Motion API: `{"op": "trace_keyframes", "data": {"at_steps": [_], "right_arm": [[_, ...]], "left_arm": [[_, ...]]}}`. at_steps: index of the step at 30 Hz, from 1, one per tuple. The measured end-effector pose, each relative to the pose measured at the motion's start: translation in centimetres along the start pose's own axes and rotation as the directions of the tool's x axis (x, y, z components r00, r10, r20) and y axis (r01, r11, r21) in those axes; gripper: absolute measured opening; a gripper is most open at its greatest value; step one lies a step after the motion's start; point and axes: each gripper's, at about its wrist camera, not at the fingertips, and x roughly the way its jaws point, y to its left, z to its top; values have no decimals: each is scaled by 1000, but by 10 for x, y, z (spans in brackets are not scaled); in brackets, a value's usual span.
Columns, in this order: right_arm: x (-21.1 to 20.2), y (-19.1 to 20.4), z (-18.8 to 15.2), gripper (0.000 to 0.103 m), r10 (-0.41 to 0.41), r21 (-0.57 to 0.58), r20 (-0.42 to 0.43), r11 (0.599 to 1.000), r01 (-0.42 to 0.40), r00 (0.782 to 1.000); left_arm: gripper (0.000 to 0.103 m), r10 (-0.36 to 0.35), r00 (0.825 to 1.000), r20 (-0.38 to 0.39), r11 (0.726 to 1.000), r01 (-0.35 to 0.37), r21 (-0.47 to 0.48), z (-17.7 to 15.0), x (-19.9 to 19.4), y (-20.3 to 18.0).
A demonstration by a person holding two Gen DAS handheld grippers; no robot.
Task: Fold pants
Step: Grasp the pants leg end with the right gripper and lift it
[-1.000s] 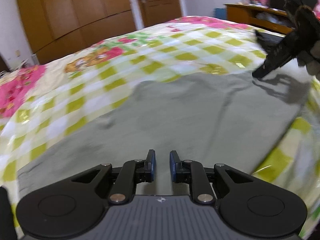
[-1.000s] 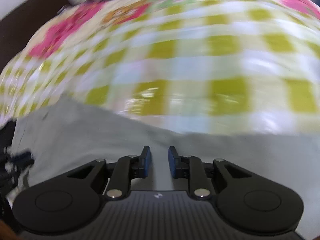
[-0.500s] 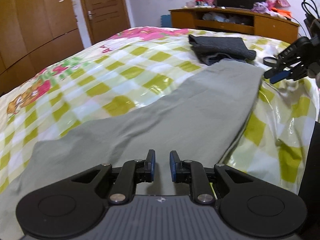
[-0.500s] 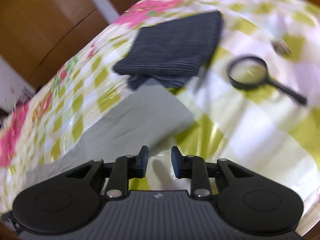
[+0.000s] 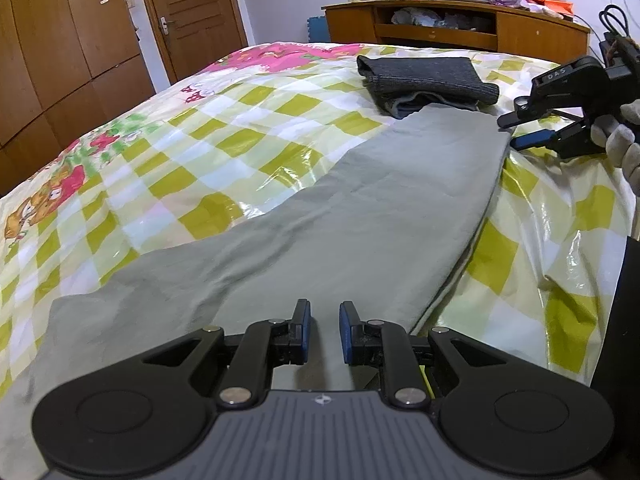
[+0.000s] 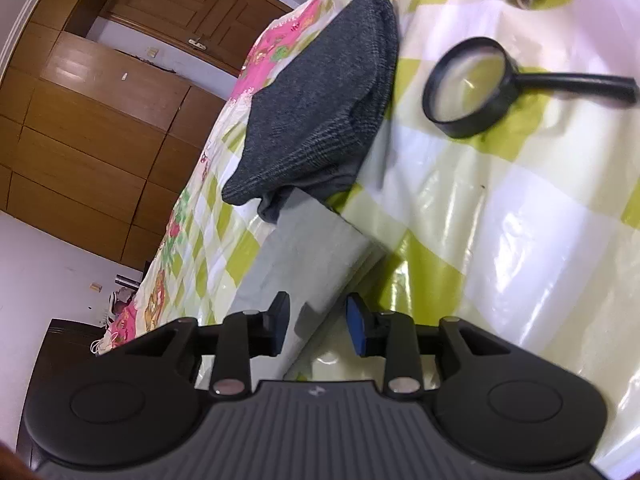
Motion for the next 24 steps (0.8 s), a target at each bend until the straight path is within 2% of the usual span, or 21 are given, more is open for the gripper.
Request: {"op": "trace_keyframes", "data": {"at_steps": [2,7,10,11,13,16,19,22,24], "right_arm": [[2,0,-1,33,-13,-4,1,1000,13,1000],[15,3,2,45,21,10,-11,1000,-21,1000],[26,6,2,45,24,12,-3,1000,-24,1000],[27,7,2,43,34,15,10,999,-34,999],[22,10,0,5,43,5,29,999,-43,999],[17,17,-1,5,93,-4,55,996,-93,994],[7,30,8,4,151,-30,106,988,-149,983],[2,32,14,5,134,-38,140,991,-130,981],[3,31,13,5,122,-56,126,992,-116,984]], "left_arm": [[31,-4,1000,3,1000,4,-2,0,0,-2],[31,-7,1000,6,1000,7,-24,0,5,0],[31,1,1000,9,1000,-1,-31,0,6,2],[31,0,1000,8,999,0,-39,0,6,4],[31,-8,1000,-6,999,8,-44,-2,10,4],[29,-37,999,-26,998,35,-46,-3,17,-3],[29,-63,998,-9,998,63,-12,1,19,-18],[29,-85,996,5,996,86,-5,5,20,-24],[31,-90,996,12,996,90,-23,6,14,-18]]}}
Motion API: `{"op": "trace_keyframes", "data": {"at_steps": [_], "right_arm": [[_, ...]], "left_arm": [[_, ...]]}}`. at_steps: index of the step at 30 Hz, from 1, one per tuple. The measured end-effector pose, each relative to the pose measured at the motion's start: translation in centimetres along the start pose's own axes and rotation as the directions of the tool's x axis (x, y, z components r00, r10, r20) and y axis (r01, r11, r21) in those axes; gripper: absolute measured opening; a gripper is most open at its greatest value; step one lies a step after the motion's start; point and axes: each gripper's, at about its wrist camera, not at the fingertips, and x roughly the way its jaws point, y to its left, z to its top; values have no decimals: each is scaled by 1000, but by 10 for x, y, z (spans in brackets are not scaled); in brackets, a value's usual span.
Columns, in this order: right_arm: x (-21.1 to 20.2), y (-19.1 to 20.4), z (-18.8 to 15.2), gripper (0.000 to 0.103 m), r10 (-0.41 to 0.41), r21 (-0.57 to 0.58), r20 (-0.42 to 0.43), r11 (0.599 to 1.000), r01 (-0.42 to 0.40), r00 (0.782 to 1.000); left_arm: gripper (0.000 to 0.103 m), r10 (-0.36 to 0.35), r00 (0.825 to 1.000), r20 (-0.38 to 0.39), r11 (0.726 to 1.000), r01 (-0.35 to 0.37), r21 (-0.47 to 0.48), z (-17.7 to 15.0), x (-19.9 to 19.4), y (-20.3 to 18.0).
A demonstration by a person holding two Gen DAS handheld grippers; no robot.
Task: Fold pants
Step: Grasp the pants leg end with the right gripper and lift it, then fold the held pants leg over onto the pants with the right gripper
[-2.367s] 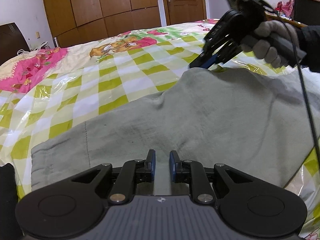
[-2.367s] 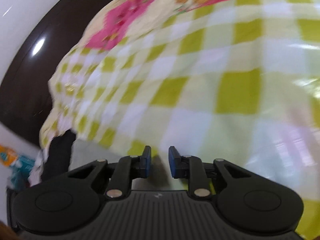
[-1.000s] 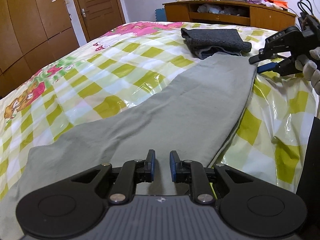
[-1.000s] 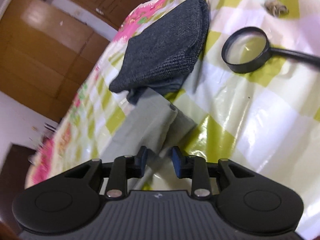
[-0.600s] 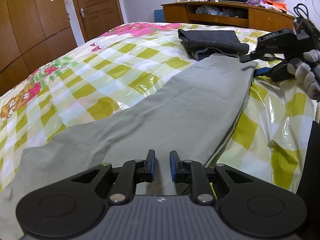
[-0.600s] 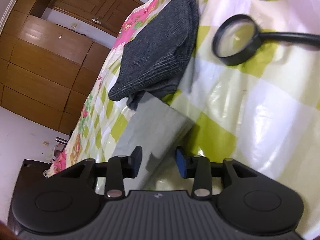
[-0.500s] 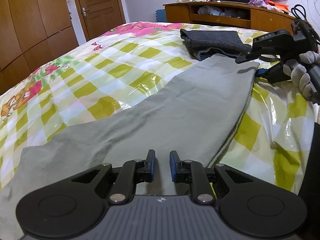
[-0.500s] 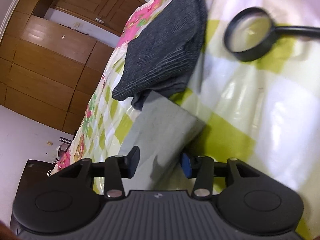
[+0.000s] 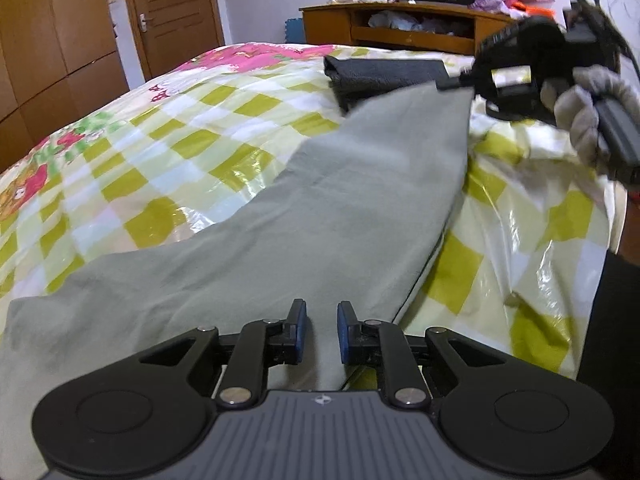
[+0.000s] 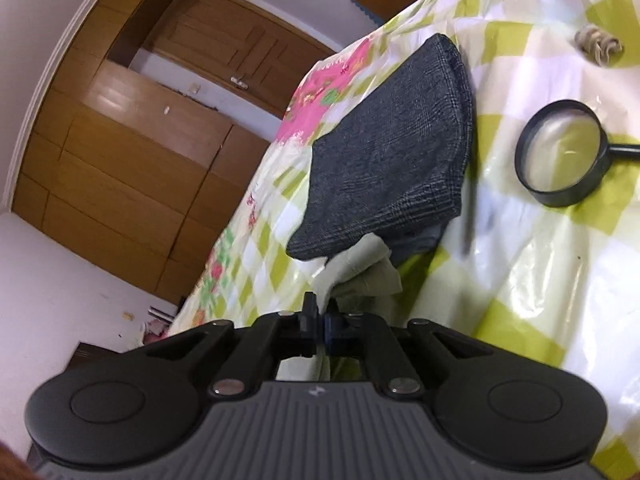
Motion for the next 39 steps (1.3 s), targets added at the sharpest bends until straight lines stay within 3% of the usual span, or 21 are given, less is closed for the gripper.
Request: {"op": "trace_keyframes", "data": {"at_steps": [3,5,7,9,12,16,19,23,26,28,29,30,32,34,39], "right_arm": [[6,5,-6,10,-36,-32,-24,999,35,999],[17,7,-9,11,-54,-42,-63,998,51,997],[34,5,-12,12,-59,-26,-111,998,56,992],[41,15,-17,5,-113,-60,-106,992,107,988],[38,60,-30,5,-90,-192,-94,979,71,991],[44,153,-67,5,-27,-445,-135,895,-37,990],[61,227,-120,5,46,-594,-229,785,-176,972],[92,299,-208,5,96,-679,-411,632,-375,907],[110,336,-301,4,58,-757,-525,425,-497,849],[114,343,-366,4,10,-807,-554,242,-540,832],[115,340,-395,4,-24,-813,-569,169,-558,822],[117,337,-418,4,-57,-805,-589,126,-580,806],[119,328,-445,4,-112,-789,-614,109,-605,781],[120,323,-456,4,-142,-788,-616,125,-603,775],[129,330,-446,4,-131,-804,-591,178,-567,796]], "left_arm": [[33,41,999,13,999,-40,-26,-5,-21,16],[33,105,994,17,993,-104,-50,-12,-40,34],[34,180,984,9,981,-178,-71,-22,-55,54],[34,267,964,-6,959,-266,-96,-36,-71,77],[35,347,937,-25,925,-347,-153,-59,-93,112],[35,431,902,-38,878,-429,-214,-92,-121,143],[35,489,871,-50,836,-485,-258,-120,-145,158],[35,536,840,-84,776,-529,-344,-160,-174,179],[35,556,821,-126,737,-558,-381,-189,-185,183],[36,543,829,-133,725,-543,-425,-204,-188,182],[36,541,831,-130,721,-538,-437,-209,-189,181],[36,539,833,-125,719,-532,-447,-214,-189,180],[36,533,839,-109,718,-517,-466,-217,-187,179],[37,524,847,-92,723,-499,-478,-217,-185,182],[37,519,853,-64,733,-482,-481,-217,-183,186]]}}
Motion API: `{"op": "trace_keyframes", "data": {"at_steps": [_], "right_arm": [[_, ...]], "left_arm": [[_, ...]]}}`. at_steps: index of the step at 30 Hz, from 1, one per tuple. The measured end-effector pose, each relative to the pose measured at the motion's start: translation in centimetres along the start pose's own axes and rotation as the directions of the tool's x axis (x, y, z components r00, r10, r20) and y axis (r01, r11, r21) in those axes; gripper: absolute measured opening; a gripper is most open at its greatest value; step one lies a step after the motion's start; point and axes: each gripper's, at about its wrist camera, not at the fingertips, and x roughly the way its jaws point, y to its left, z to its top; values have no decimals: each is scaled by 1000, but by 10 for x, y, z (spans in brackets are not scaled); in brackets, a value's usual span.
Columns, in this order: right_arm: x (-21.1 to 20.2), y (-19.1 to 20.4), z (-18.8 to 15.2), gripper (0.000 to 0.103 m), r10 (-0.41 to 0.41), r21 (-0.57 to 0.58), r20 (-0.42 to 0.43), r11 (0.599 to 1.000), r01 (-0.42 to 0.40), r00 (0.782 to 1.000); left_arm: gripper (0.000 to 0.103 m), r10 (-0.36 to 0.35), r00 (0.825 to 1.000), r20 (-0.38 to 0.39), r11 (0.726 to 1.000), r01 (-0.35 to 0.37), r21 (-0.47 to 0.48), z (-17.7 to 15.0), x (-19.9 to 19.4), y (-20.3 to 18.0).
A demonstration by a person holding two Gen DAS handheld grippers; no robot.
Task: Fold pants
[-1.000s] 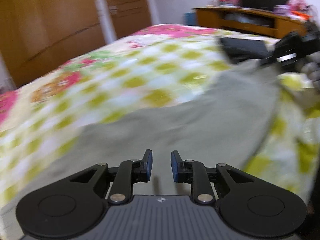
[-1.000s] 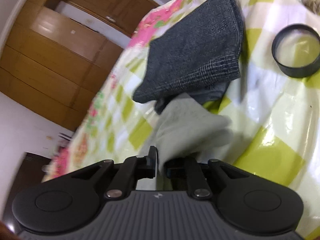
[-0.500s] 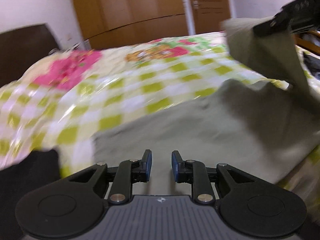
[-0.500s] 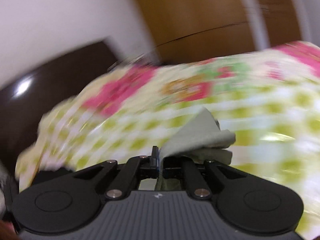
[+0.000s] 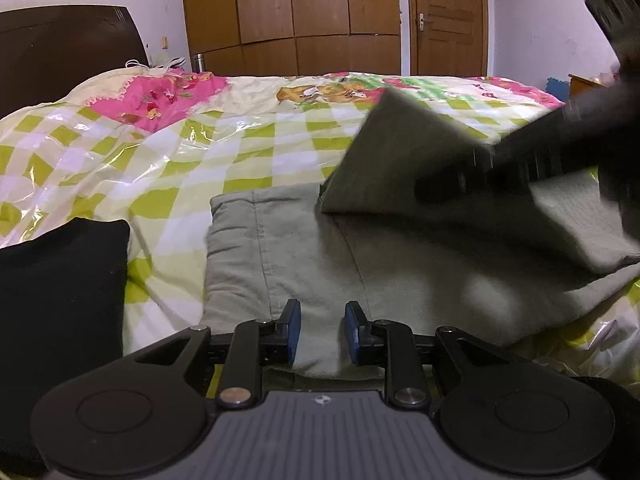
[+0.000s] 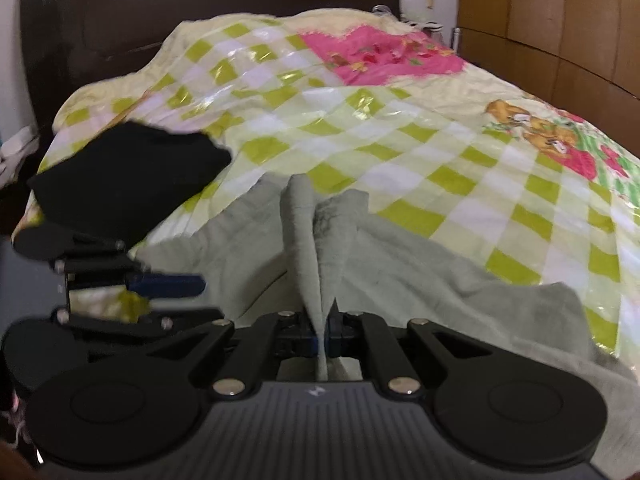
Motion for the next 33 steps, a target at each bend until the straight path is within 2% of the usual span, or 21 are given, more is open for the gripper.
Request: {"op": "trace_keyframes", "data": {"at_steps": [3,6,8,11,15,19,24,28,30,33], "right_arm": [[-9,-15,23,4,-7,125,48,992,1,999],[-20,-17,46,4,-40,132,132,991,22,990],[-15,-2,56,4,-26,81,164,997,13,986],[4,27,57,4,19,-18,159,1000,-17,987],[39,66,35,5,43,-222,62,975,-28,997],[47,79,20,7,39,-316,16,948,-31,999],[37,76,14,18,106,-308,-12,946,-104,994],[16,71,7,27,107,-313,-15,944,-107,994],[-5,57,4,27,101,-271,-8,957,-99,995],[-36,17,-3,28,38,-138,-8,990,-38,999]], "left_arm": [[38,-8,1000,6,1000,8,-14,-4,0,1],[38,-14,1000,12,999,15,-31,-5,-1,2],[38,-16,1000,16,999,17,-40,-6,-1,2],[38,-20,1000,17,999,21,-49,-7,-2,3],[38,-27,999,19,998,28,-52,-10,-6,3],[38,-32,999,19,998,33,-54,-13,-10,4],[39,-28,1000,14,999,29,-33,-14,-22,5],[39,4,1000,6,1000,-3,-10,-15,-39,6],[39,13,1000,7,1000,-13,-8,-13,-47,8],[39,28,999,32,999,-29,19,-1,-55,4]]}}
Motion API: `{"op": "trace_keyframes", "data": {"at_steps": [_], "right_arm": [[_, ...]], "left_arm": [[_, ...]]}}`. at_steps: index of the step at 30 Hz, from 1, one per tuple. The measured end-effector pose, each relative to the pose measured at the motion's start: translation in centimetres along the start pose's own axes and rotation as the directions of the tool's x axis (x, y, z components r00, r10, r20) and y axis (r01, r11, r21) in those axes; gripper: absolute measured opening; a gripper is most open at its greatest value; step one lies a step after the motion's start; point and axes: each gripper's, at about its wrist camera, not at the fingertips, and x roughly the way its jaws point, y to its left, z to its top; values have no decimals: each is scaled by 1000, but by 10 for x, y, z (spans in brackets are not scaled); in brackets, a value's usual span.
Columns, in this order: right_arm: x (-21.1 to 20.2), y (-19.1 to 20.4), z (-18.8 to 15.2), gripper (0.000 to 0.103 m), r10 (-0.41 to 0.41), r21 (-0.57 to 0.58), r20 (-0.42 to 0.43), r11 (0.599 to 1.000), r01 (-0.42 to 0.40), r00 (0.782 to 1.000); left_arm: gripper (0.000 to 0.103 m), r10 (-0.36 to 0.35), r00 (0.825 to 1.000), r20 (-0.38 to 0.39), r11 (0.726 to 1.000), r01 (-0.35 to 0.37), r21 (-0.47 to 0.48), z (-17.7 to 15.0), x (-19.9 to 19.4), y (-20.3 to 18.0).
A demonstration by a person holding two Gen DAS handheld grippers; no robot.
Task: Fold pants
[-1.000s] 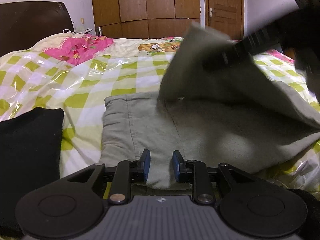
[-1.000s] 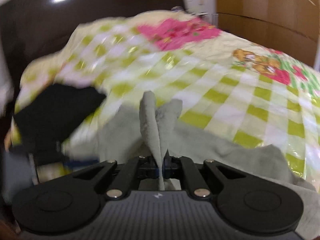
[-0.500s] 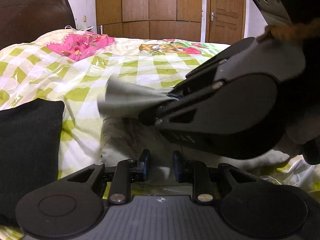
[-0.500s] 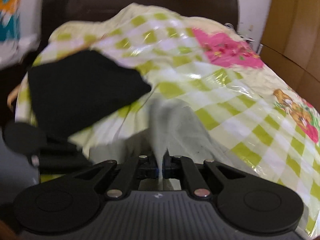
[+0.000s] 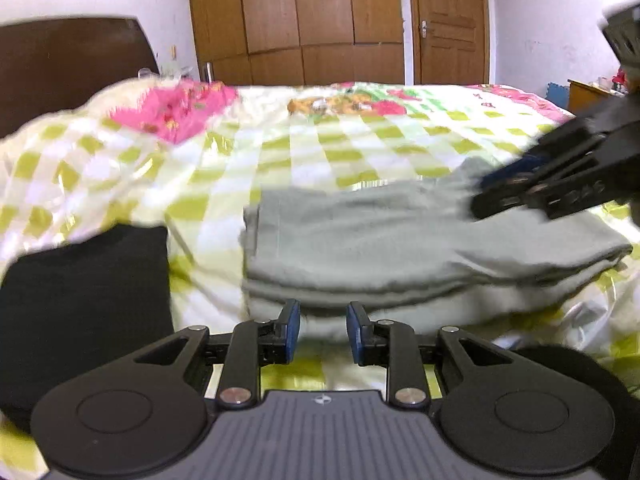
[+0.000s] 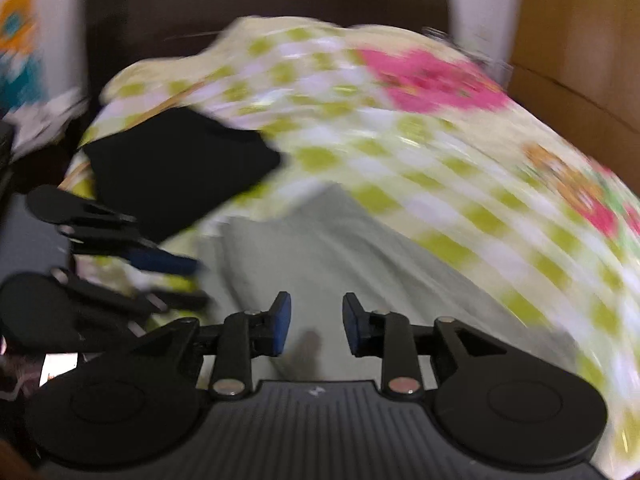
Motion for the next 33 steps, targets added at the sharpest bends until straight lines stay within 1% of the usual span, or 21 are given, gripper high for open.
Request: {"op": "trace_keyframes", "data": {"at_steps": [2,4,6,7,8,9,10,11,12,13,15,17,18,20,21,23,24,25,27,30,33], "right_arm": [[-19,-32,-13,29,-85,102,-28,991,87,996],[-37,-69,-30,31,-192,202,-64,959,201,979],[-52,-105,-53,31,-295,296,-125,900,319,947],[-57,-120,-64,33,-318,344,-153,871,352,936],[-63,-138,-78,34,-322,415,-171,834,364,931],[-66,-151,-90,34,-305,479,-183,802,356,935],[-66,-164,-102,34,-265,553,-194,765,329,944],[-64,-173,-111,34,-211,611,-194,738,287,958],[-62,-180,-121,34,-140,670,-175,709,222,975],[-59,-183,-129,34,-85,710,-151,684,168,985],[-54,-186,-137,35,-20,731,-129,674,109,991],[-54,-189,-143,36,6,741,-96,668,68,995],[-55,-192,-148,36,25,761,-69,647,37,997],[-57,-197,-153,28,53,791,-37,612,-3,998],[-59,-198,-155,16,74,795,-29,607,-22,997],[-63,-200,-158,15,95,799,-8,600,-51,995],[-65,-201,-159,16,111,789,-4,611,-66,994],[-66,-201,-159,19,108,777,-8,626,-61,994],[-77,-213,-158,20,53,765,20,642,-49,998],[-78,-243,-151,30,10,782,71,620,-62,997],[-58,-262,-143,31,22,776,78,626,-75,997]], "left_arm": [[39,-8,999,32,1000,7,15,12,-1,-5],[40,-40,998,57,999,38,27,23,3,-14],[41,-79,995,66,996,75,50,33,16,-29],[42,-103,993,61,993,100,64,38,24,-38],[42,-131,990,45,989,127,74,42,35,-47],[42,-161,987,28,984,158,82,46,44,-58],[42,-194,981,11,977,192,88,49,53,-68],[42,-216,976,-2,972,215,96,54,59,-77],[42,-241,971,-7,964,240,112,60,64,-87],[42,-267,964,-7,955,265,130,68,67,-97],[42,-306,952,0,939,302,168,84,74,-115],[42,-339,941,0,922,333,197,102,84,-133],[42,-353,936,-6,915,346,206,107,87,-141],[42,-393,919,-19,892,386,234,113,88,-159],[42,-414,910,-29,878,408,249,112,85,-168],[42,-447,892,-62,854,447,268,104,80,-183],[42,-457,886,-80,844,460,276,97,77,-189],[42,-466,880,-97,835,473,281,90,74,-193],[42,-484,866,-125,819,499,282,80,72,-202],[42,-511,846,-150,808,532,253,75,75,-211],[42,-524,838,-149,802,545,245,71,80,-216]]}}
